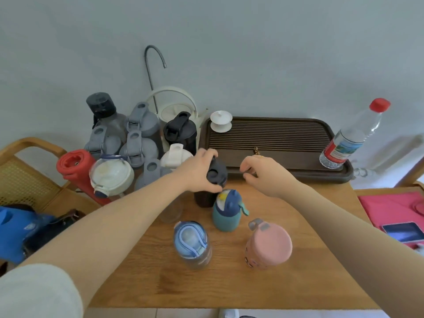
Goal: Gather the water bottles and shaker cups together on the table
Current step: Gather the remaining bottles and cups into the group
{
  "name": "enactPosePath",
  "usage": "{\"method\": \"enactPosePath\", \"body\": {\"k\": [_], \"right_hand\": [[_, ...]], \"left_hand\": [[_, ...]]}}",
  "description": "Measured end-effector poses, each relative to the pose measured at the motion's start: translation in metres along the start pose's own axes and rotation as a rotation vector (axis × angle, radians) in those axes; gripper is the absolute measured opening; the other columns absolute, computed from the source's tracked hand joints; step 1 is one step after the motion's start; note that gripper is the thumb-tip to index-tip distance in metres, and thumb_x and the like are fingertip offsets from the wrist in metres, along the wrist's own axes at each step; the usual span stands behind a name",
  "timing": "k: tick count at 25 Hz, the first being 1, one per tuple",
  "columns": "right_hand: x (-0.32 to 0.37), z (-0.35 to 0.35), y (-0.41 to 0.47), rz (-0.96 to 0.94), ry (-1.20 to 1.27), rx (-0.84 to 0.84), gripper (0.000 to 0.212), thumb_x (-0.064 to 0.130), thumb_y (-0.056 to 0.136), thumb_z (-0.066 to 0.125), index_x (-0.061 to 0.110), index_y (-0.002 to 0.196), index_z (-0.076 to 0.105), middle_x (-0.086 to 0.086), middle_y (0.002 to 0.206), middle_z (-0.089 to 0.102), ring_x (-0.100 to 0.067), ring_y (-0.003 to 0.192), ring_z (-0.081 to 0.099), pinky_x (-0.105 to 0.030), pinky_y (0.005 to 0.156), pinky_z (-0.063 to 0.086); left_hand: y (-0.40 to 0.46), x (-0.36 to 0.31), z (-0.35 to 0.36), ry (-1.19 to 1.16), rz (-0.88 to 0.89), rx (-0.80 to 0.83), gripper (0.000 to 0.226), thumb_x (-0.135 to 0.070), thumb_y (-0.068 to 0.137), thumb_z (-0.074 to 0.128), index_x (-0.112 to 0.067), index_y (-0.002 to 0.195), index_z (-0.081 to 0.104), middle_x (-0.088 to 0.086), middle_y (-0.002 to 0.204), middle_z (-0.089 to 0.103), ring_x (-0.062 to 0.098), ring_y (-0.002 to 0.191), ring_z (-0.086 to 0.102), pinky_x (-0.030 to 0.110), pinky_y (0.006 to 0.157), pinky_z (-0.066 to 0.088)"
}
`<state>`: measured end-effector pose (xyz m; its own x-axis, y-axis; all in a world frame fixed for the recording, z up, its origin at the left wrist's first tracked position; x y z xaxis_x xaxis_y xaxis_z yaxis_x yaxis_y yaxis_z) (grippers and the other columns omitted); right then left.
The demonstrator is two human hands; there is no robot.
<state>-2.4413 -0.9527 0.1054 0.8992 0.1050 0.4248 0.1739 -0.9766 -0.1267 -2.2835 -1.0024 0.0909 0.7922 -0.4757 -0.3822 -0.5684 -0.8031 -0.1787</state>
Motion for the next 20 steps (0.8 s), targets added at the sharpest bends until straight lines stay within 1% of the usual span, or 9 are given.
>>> {"method": "enactPosePath", "body": {"k": [2,4,5,7,10,12,14,16,20], "right_hand": [[-0.003,0.004,0.006,-0.021,-0.025,0.071,0.024,0.019,0.090,0.052,0.015,0.113,0.054,-0.007,0.120,0.056,-0.023,0.109,0.055,-0.040,0.094,0.046],[0.002,0.010,0.012,-0.065,-0.020,0.101,0.034,0.023,0.089,0.055,0.016,0.121,0.048,-0.007,0.128,0.050,-0.023,0.113,0.053,-0.038,0.096,0.045],[0.007,0.012,0.015,-0.092,0.000,0.098,0.042,0.026,0.088,0.057,0.016,0.127,0.044,-0.006,0.134,0.046,-0.023,0.117,0.050,-0.038,0.097,0.044],[0.018,0.016,0.023,-0.139,0.055,0.106,0.064,0.037,0.084,0.062,0.017,0.137,0.032,-0.006,0.145,0.035,-0.024,0.127,0.042,-0.038,0.101,0.040],[0.037,0.031,0.039,-0.179,-0.018,0.201,0.094,0.052,0.071,0.070,0.020,0.143,0.018,-0.007,0.151,0.022,-0.030,0.131,0.036,-0.045,0.102,0.041],[0.048,0.044,0.049,-0.190,-0.160,0.224,0.102,0.056,0.065,0.072,0.025,0.143,0.015,-0.008,0.151,0.021,-0.036,0.127,0.040,-0.048,0.097,0.044],[0.053,0.051,0.058,-0.176,-0.245,0.219,0.100,0.054,0.065,0.073,0.027,0.142,0.015,-0.009,0.148,0.025,-0.038,0.121,0.044,-0.048,0.089,0.046],[0.055,0.053,0.065,-0.163,-0.296,0.212,0.094,0.049,0.068,0.072,0.026,0.140,0.018,-0.011,0.141,0.033,-0.039,0.116,0.047,-0.047,0.083,0.047],[0.050,0.046,0.077,-0.134,-0.402,0.183,0.092,0.048,0.070,0.070,0.025,0.142,0.016,-0.014,0.140,0.035,-0.039,0.116,0.047,-0.046,0.084,0.047]], "left_hand": [[-0.001,0.007,0.011,0.187,-0.008,0.054,0.095,-0.050,0.071,0.070,-0.015,0.141,0.017,0.011,0.144,0.031,0.029,0.131,0.033,0.041,0.109,0.023],[-0.005,0.010,0.012,0.303,-0.019,0.105,0.112,-0.054,0.069,0.069,-0.015,0.146,-0.002,0.011,0.155,0.014,0.028,0.142,0.012,0.043,0.115,0.009],[-0.008,0.011,0.007,0.328,-0.024,0.124,0.119,-0.056,0.066,0.071,-0.015,0.145,-0.009,0.011,0.157,0.004,0.028,0.144,0.004,0.042,0.116,0.006],[-0.016,0.021,-0.008,0.354,-0.058,0.126,0.123,-0.058,0.064,0.071,-0.014,0.145,-0.010,0.011,0.157,-0.004,0.028,0.144,-0.002,0.041,0.116,0.006],[-0.031,0.044,-0.032,0.354,-0.206,0.108,0.115,-0.061,0.066,0.068,-0.015,0.146,-0.002,0.013,0.157,0.000,0.031,0.143,0.007,0.044,0.114,0.016],[-0.039,0.052,-0.035,0.309,-0.289,0.131,0.110,-0.062,0.067,0.066,-0.020,0.146,0.003,0.011,0.156,0.006,0.034,0.140,0.015,0.046,0.110,0.025],[-0.041,0.055,-0.034,0.236,-0.316,0.131,0.102,-0.062,0.069,0.064,-0.024,0.146,0.009,0.006,0.156,0.014,0.032,0.138,0.021,0.047,0.108,0.031],[-0.042,0.056,-0.035,0.241,-0.304,0.121,0.091,-0.060,0.072,0.061,-0.025,0.144,0.019,0.004,0.153,0.022,0.030,0.135,0.028,0.046,0.104,0.036],[-0.042,0.056,-0.033,0.363,-0.263,0.131,0.079,-0.059,0.076,0.057,-0.024,0.141,0.030,0.004,0.147,0.032,0.029,0.127,0.038,0.045,0.095,0.044]]}}
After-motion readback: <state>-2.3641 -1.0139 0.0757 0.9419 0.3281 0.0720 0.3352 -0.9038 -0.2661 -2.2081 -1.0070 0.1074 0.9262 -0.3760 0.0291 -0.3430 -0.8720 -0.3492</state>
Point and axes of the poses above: each hand's wrist, its own y-axis towards the middle knuckle, its own z-axis out of the palm, x = y × z, the point moved 4 cm from there along y, towards the middle knuckle
